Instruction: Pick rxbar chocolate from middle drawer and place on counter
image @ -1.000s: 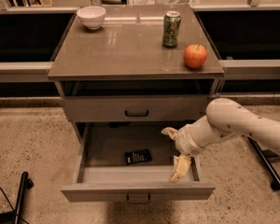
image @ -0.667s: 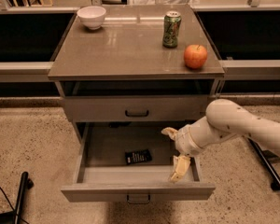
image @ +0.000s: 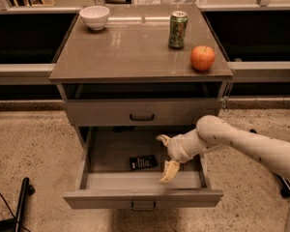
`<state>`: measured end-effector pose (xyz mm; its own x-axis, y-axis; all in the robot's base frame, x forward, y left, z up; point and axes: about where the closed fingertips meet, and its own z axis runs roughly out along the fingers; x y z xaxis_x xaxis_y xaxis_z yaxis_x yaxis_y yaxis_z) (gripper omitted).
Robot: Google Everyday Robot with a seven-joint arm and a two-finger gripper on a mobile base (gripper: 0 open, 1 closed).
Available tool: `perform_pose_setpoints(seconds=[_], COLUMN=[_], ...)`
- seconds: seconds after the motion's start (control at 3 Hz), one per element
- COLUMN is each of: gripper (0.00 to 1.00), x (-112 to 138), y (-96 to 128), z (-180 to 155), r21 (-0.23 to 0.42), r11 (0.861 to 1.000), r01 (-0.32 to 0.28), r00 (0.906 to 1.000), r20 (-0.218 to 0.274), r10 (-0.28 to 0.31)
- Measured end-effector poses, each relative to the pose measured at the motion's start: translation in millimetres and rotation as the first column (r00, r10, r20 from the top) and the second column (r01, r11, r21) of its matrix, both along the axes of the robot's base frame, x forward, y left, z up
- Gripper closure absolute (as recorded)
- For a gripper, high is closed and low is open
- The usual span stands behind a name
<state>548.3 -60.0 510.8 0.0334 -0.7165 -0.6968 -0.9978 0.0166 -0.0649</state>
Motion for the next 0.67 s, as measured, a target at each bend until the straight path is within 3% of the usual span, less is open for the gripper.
perform_pose_setpoints(seconds=[0.33, 0.67], gripper=[0.07, 0.18], x=[22.5, 40.8], y=[32.8, 51.7], z=[-49.1, -75.7], r21=[0.024, 0.037], r11=[1.0, 0.999], r01=[-0.014, -0.018], r00=[0.9993, 0.9996], r20=[-0.033, -0.021], r10=[0.015, 0.019])
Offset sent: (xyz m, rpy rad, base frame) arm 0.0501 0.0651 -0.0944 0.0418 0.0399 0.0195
